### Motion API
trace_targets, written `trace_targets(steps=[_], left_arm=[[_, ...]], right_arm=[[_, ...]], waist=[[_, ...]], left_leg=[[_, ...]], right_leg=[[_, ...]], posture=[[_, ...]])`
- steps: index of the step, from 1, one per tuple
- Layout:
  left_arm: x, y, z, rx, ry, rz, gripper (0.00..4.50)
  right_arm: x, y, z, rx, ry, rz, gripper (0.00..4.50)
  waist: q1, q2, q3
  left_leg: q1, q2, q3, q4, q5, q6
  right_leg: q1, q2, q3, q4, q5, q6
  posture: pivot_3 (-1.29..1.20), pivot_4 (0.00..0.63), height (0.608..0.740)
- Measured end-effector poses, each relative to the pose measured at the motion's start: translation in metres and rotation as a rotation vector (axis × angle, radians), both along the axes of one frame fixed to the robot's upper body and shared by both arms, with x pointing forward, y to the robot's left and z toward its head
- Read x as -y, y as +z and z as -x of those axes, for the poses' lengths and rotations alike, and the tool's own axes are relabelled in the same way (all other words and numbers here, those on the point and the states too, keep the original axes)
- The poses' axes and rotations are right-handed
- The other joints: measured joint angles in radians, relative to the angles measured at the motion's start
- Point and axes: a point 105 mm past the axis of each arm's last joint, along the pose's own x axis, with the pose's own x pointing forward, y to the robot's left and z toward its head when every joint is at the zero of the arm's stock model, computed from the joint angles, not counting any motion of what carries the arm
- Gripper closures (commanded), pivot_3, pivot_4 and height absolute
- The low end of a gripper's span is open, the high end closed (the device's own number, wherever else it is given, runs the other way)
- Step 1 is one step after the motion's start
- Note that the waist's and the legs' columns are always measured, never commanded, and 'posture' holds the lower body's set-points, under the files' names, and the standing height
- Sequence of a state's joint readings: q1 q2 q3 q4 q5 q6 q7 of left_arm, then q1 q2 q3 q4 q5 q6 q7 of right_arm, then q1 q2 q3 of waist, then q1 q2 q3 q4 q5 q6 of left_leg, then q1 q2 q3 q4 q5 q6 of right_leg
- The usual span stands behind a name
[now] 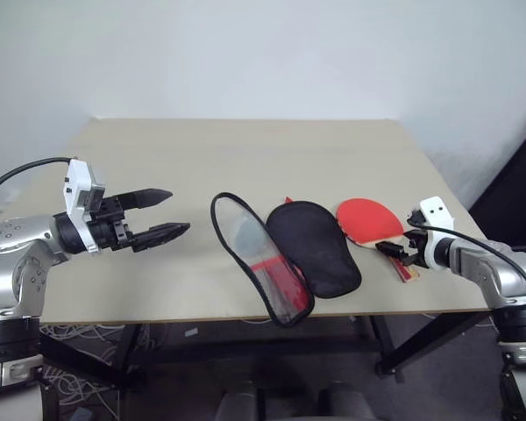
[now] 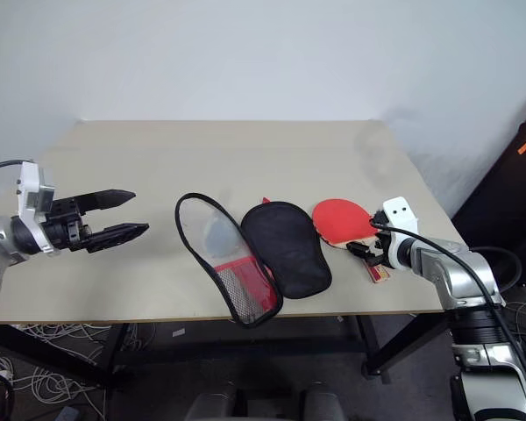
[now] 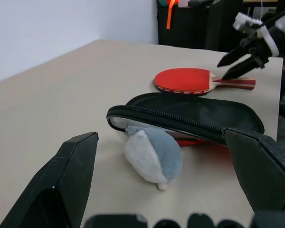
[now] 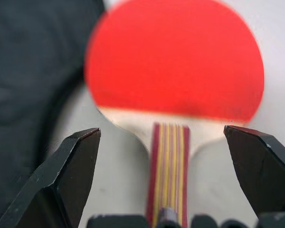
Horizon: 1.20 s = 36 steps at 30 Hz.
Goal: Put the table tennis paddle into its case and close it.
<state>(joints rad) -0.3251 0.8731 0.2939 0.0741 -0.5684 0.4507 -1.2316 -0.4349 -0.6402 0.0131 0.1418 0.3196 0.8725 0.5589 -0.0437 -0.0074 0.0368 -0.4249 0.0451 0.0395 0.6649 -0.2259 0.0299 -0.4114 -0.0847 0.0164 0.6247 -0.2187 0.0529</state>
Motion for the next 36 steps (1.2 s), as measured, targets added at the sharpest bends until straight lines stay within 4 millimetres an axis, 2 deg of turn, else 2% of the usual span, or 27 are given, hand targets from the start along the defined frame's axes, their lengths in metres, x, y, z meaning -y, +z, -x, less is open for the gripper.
trace_targets(steps=[8, 10, 12, 18, 19, 24, 26, 29, 32, 34, 36], left_arm=[[0.001, -0.002, 0.0, 0.0, 0.003, 0.004, 0.04], [0.001, -0.002, 0.0, 0.0, 0.004, 0.004, 0.0], [0.001, -0.002, 0.0, 0.0, 0.004, 0.004, 0.0], [0.002, -0.002, 0.0, 0.001, 0.003, 0.004, 0.0], [0.002, -0.002, 0.0, 0.001, 0.003, 0.003, 0.0], [0.002, -0.002, 0.0, 0.001, 0.002, 0.004, 0.0], [0.002, -0.002, 0.0, 0.001, 0.003, 0.004, 0.0], [0.002, -0.002, -0.001, 0.001, 0.003, 0.003, 0.0], [0.004, -0.003, -0.001, -0.001, 0.0, 0.002, 0.0], [0.006, -0.003, -0.002, 0.0, -0.006, 0.004, 0.0], [0.006, -0.003, -0.002, -0.003, -0.008, 0.004, 0.0]], right_arm=[[0.002, -0.017, 0.002, -0.038, -0.029, 0.0, 0.0], [0.001, -0.022, 0.003, -0.05, -0.033, -0.005, 0.36], [0.001, -0.023, 0.003, -0.051, -0.038, 0.0, 0.94], [-0.001, -0.024, 0.002, -0.044, -0.053, 0.001, 3.13], [-0.002, -0.024, 0.001, -0.043, -0.054, -0.003, 3.35], [0.0, -0.021, -0.003, -0.024, -0.151, -0.07, 3.35], [-0.003, -0.013, -0.008, -0.007, -0.207, -0.14, 3.35], [-0.025, 0.018, -0.017, 0.075, -0.189, -0.202, 3.35], [-0.069, 0.054, -0.022, 0.165, -0.102, -0.278, 3.35], [-0.101, 0.066, -0.019, 0.184, -0.044, -0.308, 3.35], [-0.126, 0.063, -0.014, 0.156, -0.006, -0.309, 3.35]], waist=[[0.0, 0.0, 0.0], [0.0, 0.0, 0.0], [0.0, 0.0, 0.0], [0.0, 0.0, 0.0], [-0.001, 0.0, 0.0], [-0.001, 0.0, 0.0], [-0.002, 0.001, 0.001], [-0.003, 0.002, 0.001], [-0.005, 0.002, 0.001], [-0.005, 0.002, 0.001], [0.001, 0.001, 0.001]], left_leg=[[0.0, 0.0, 0.0, 0.0, 0.0, 0.0], [0.0, 0.0, 0.0, 0.0, 0.0, 0.0], [0.0, 0.0, 0.0, 0.0, 0.0, 0.0], [0.001, 0.0, 0.0, 0.0, 0.0, 0.0], [0.001, 0.0, 0.0, 0.0, 0.0, 0.0], [0.002, 0.0, 0.0, 0.0, 0.0, 0.0], [0.001, 0.0, 0.0, 0.0, 0.0, 0.0], [0.001, 0.001, 0.001, -0.001, 0.0, 0.0], [0.001, 0.001, 0.0, -0.001, 0.0, 0.0], [0.001, 0.001, 0.0, -0.001, 0.0, 0.0], [0.001, 0.001, 0.0, -0.001, 0.0, 0.0]], right_leg=[[0.0, 0.0, 0.0, 0.0, 0.0, 0.0], [0.0, 0.0, 0.0, 0.0, 0.0, 0.0], [0.0, 0.0, 0.0, 0.0, 0.0, 0.0], [0.001, 0.0, 0.0, 0.0, 0.0, 0.0], [0.001, 0.0, 0.0, 0.0, 0.0, 0.0], [0.001, 0.0, 0.0, 0.001, 0.0, 0.0], [0.0, 0.0, 0.001, 0.002, 0.0, 0.0], [-0.001, 0.001, 0.002, 0.002, 0.0, 0.0], [-0.001, 0.001, 0.002, 0.003, 0.0, 0.0], [-0.001, 0.001, 0.001, 0.003, 0.0, 0.0], [-0.001, 0.001, 0.001, 0.002, 0.0, 0.0]], posture=[[0.0, 0.0, 0.74], [0.0, 0.0, 0.74], [0.0, 0.0, 0.74], [0.0, 0.0, 0.74], [0.0, 0.0, 0.74], [0.0, 0.0, 0.74], [0.0, 0.0, 0.74], [0.0, 0.0, 0.74], [0.0, 0.0, 0.74], [0.0, 0.0, 0.74], [0.0, 0.0, 0.74]])
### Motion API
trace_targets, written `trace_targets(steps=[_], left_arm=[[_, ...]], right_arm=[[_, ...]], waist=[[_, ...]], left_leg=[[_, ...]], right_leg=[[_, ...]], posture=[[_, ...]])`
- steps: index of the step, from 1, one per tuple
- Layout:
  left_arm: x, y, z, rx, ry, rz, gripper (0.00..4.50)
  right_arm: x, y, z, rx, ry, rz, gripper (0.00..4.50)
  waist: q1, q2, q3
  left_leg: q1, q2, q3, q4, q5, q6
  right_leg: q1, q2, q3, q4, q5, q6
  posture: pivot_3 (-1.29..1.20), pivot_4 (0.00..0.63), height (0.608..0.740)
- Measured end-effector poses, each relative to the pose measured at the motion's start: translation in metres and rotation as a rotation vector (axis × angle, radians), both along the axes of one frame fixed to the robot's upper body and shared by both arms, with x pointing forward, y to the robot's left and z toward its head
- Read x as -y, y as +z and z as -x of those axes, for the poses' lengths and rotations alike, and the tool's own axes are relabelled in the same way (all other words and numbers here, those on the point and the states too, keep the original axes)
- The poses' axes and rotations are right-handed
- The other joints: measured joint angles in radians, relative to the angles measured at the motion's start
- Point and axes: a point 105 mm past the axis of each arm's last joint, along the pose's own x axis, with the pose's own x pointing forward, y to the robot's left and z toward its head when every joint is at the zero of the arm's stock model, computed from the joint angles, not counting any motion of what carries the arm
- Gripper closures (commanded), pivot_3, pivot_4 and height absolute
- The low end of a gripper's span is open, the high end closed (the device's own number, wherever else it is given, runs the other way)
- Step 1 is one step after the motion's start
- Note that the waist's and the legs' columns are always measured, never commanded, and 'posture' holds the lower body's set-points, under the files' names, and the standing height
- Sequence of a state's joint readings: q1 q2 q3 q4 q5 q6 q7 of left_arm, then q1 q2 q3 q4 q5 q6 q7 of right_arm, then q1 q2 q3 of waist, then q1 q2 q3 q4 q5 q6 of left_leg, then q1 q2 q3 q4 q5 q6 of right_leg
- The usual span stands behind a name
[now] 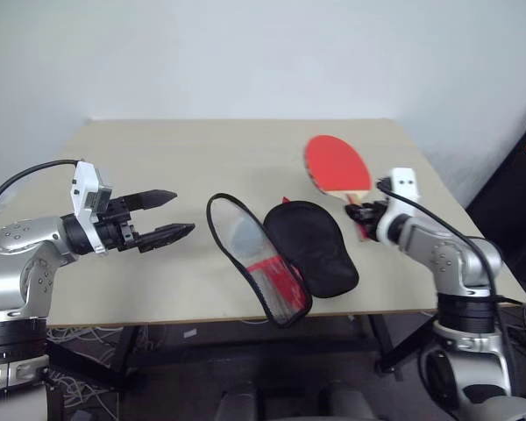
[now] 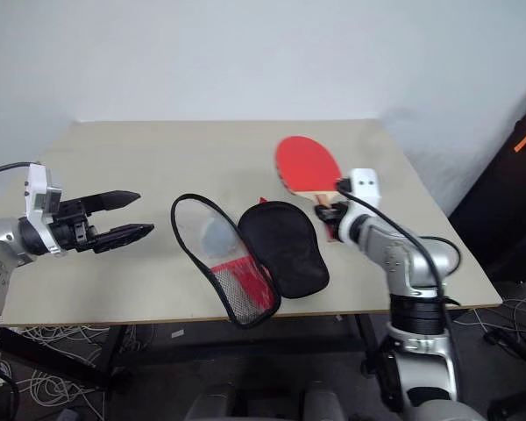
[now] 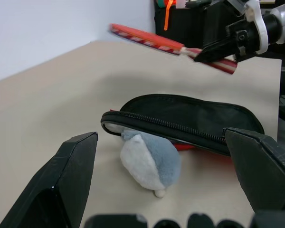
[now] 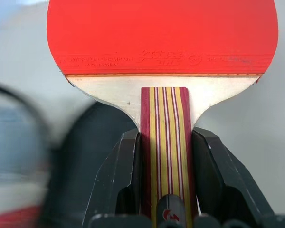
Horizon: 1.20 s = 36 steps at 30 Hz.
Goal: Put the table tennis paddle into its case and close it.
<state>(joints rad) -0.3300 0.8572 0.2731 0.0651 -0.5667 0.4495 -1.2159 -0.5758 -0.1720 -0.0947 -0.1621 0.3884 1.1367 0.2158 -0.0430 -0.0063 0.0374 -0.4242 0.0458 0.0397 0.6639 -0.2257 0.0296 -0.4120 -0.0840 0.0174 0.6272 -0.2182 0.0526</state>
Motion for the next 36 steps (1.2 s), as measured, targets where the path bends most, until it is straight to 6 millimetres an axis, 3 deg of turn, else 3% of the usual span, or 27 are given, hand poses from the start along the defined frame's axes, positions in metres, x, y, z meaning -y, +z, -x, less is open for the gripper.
trace_targets(steps=[4, 13, 27, 36], left_arm=[[0.0, 0.0, 0.0, 0.0, 0.004, 0.0, 0.0], [-0.001, -0.001, 0.0, -0.005, 0.008, 0.0, 0.0], [0.0, -0.001, 0.0, -0.003, 0.011, -0.004, 0.0], [0.0, -0.001, 0.0, -0.003, 0.012, -0.003, 0.0]], right_arm=[[-0.023, -0.021, 0.01, -0.073, 0.026, 0.045, 3.35], [-0.007, -0.076, 0.034, -0.205, 0.009, 0.198, 3.35], [-0.007, -0.08, 0.038, -0.184, 0.043, 0.27, 3.35], [-0.017, -0.081, 0.038, -0.18, 0.063, 0.309, 3.35]], waist=[[0.0, -0.001, 0.0], [-0.003, 0.0, 0.0], [-0.002, -0.001, 0.0], [-0.003, -0.001, 0.0]], left_leg=[[-0.002, -0.001, -0.001, 0.001, 0.0, 0.0], [-0.002, 0.0, 0.0, 0.001, 0.0, 0.0], [-0.001, 0.0, 0.0, 0.0, 0.0, 0.0], [-0.001, 0.0, 0.0, 0.0, 0.0, 0.0]], right_leg=[[-0.001, -0.001, -0.001, 0.0, 0.0, 0.0], [-0.002, 0.0, -0.001, 0.0, 0.0, 0.0], [-0.001, 0.0, -0.001, 0.0, 0.0, 0.0], [-0.002, 0.0, -0.001, 0.0, 0.0, 0.0]], posture=[[0.0, 0.0, 0.74], [0.0, 0.0, 0.74], [0.0, 0.0, 0.74], [0.0, 0.0, 0.74]])
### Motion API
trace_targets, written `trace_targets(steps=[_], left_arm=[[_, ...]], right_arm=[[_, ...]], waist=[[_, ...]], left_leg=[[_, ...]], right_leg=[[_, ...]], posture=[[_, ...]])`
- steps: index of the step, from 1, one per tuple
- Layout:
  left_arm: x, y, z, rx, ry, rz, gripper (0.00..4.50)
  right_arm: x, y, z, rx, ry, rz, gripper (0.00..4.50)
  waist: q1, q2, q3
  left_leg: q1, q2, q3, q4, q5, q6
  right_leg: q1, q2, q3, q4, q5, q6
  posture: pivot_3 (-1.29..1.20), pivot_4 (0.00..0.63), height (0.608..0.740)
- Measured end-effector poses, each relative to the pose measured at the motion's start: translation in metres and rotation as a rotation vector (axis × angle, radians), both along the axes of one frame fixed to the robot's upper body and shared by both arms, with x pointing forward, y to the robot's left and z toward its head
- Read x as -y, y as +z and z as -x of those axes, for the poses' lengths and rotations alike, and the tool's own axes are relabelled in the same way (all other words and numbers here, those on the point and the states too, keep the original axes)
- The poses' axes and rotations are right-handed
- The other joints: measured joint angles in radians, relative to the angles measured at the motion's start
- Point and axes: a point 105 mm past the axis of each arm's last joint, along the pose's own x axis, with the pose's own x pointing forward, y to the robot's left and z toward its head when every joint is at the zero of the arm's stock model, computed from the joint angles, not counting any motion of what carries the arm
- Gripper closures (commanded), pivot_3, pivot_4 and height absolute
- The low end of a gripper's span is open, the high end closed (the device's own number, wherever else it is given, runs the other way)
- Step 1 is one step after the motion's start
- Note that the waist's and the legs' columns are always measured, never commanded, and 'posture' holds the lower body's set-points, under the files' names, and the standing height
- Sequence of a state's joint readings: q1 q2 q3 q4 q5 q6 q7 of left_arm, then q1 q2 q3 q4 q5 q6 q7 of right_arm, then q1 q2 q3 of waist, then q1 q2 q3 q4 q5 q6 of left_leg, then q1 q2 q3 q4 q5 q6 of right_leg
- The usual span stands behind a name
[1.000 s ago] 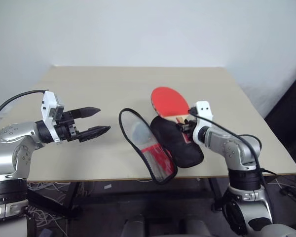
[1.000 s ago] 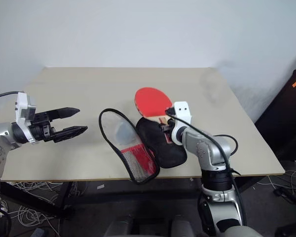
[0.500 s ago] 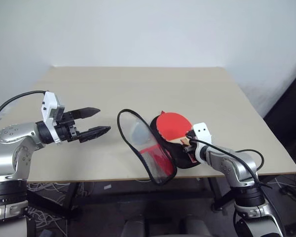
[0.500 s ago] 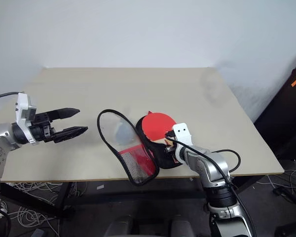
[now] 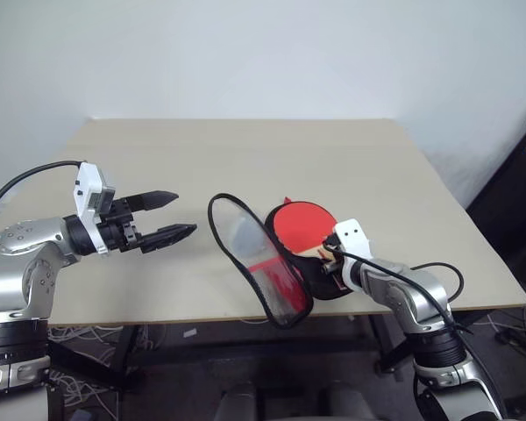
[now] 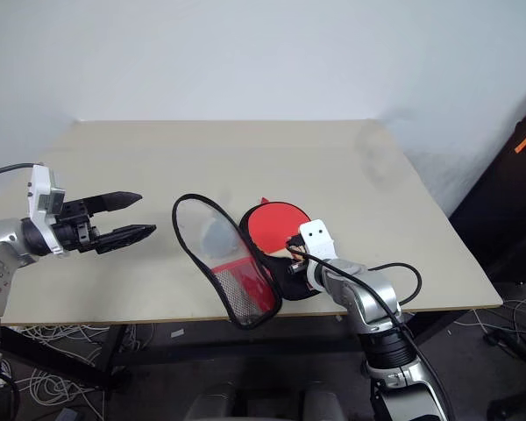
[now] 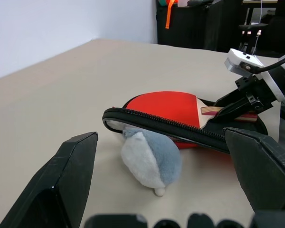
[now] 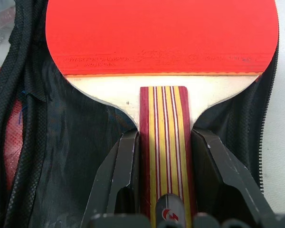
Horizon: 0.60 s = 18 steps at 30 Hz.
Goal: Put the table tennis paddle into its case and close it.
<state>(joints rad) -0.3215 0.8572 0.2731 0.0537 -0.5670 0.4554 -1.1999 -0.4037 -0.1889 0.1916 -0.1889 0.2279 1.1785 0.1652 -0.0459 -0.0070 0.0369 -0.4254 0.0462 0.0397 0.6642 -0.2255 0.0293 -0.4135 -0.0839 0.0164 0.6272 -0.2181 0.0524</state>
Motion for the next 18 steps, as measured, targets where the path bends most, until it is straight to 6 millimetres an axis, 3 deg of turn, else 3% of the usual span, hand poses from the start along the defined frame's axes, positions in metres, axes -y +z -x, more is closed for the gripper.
trace_targets(steps=[4, 18], left_arm=[[0.0, 0.0, 0.0, 0.001, 0.0, 0.0, 0.0], [-0.001, -0.005, 0.001, -0.011, 0.015, 0.002, 0.0]], right_arm=[[-0.012, 0.0, 0.002, -0.016, 0.022, -0.003, 3.35], [-0.015, -0.001, -0.003, -0.029, 0.014, 0.016, 3.35]], waist=[[0.0, 0.0, 0.0], [-0.007, 0.0, 0.0]], left_leg=[[0.0, 0.0, 0.0, 0.0, 0.0, 0.0], [0.003, 0.0, 0.0, -0.001, 0.001, -0.001]], right_leg=[[0.0, 0.0, 0.0, 0.0, 0.0, 0.0], [0.001, 0.0, 0.0, 0.0, 0.0, 0.0]], posture=[[0.0, 0.0, 0.74], [0.0, 0.0, 0.74]])
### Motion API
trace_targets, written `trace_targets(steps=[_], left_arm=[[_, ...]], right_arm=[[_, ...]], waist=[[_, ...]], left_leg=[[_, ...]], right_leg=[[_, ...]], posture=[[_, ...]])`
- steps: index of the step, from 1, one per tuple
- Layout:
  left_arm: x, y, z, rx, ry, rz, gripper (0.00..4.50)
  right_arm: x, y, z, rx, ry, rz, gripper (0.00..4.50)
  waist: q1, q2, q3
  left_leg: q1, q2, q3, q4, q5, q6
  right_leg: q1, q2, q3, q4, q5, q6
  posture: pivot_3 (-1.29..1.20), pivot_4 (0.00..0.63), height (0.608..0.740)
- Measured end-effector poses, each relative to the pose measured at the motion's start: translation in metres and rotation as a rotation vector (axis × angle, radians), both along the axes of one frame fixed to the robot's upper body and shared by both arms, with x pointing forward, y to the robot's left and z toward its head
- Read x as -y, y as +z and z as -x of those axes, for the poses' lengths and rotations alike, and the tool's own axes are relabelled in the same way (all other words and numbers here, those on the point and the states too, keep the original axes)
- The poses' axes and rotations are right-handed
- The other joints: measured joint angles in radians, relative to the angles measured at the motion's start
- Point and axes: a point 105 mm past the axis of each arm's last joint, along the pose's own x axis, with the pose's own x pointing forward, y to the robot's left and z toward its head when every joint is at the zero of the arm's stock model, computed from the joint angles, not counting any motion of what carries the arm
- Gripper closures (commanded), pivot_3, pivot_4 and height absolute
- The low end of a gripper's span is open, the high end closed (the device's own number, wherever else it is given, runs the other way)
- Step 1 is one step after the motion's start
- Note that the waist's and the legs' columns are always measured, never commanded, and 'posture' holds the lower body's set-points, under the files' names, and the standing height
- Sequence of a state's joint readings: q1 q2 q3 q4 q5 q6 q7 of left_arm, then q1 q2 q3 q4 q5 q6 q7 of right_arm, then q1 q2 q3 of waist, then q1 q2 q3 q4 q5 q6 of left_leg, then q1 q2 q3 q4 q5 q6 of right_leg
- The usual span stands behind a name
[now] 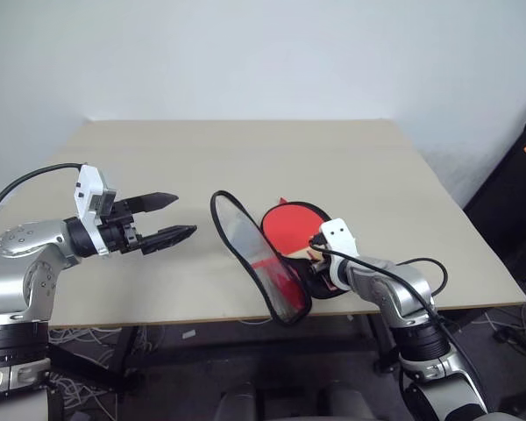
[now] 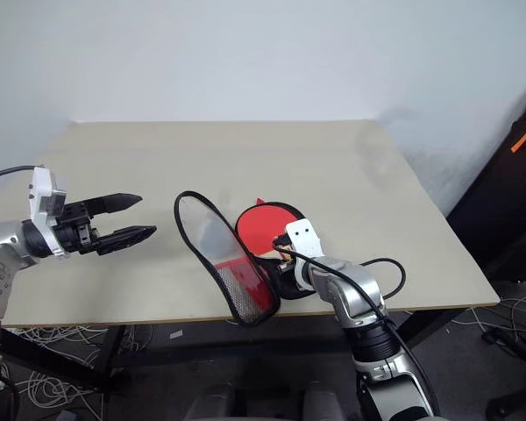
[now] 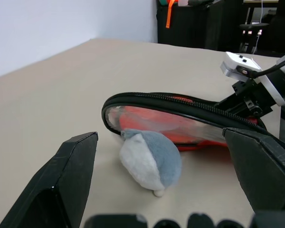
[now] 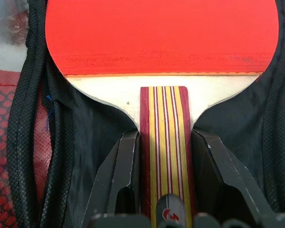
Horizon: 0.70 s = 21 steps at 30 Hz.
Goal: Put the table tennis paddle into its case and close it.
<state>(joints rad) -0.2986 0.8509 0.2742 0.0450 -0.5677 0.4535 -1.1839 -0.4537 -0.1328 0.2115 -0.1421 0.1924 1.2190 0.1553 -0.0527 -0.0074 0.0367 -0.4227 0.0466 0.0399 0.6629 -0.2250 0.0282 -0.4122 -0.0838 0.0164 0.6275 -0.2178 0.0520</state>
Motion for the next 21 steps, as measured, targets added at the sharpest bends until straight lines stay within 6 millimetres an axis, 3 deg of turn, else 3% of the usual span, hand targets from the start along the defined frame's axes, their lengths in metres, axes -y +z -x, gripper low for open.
trace_targets(steps=[10, 15, 19, 21], left_arm=[[0.001, -0.004, 0.0, -0.004, 0.006, 0.011, 0.0], [0.002, -0.006, 0.0, -0.009, 0.005, 0.014, 0.0], [0.002, -0.013, -0.003, -0.019, 0.009, -0.001, 0.0], [0.004, -0.017, -0.007, 0.003, 0.026, -0.026, 0.53]], right_arm=[[0.013, 0.007, -0.004, 0.019, -0.022, -0.008, 0.16], [0.032, 0.049, 0.002, 0.091, 0.059, -0.13, 0.03], [0.059, 0.098, 0.009, 0.183, 0.152, -0.187, 0.03], [0.077, 0.111, 0.01, 0.211, 0.171, -0.162, 0.0]], waist=[[0.002, 0.0, 0.0], [0.002, 0.0, 0.0], [0.003, 0.0, 0.0], [0.008, 0.001, 0.001]], left_leg=[[-0.001, 0.0, 0.0, 0.0, 0.0, 0.0], [-0.001, 0.0, 0.0, 0.0, 0.0, 0.0], [0.0, 0.0, 0.0, 0.0, 0.0, 0.0], [0.0, -0.001, 0.0, 0.0, 0.0, 0.0]], right_leg=[[0.0, -0.001, 0.0, -0.001, 0.0, 0.0], [0.0, 0.0, 0.0, -0.001, 0.0, 0.0], [0.001, 0.0, 0.0, -0.002, -0.001, 0.001], [0.001, -0.001, 0.0, -0.003, -0.001, 0.001]], posture=[[0.0, 0.0, 0.74], [0.0, 0.0, 0.74], [0.0, 0.0, 0.74], [0.0, 0.0, 0.74]])
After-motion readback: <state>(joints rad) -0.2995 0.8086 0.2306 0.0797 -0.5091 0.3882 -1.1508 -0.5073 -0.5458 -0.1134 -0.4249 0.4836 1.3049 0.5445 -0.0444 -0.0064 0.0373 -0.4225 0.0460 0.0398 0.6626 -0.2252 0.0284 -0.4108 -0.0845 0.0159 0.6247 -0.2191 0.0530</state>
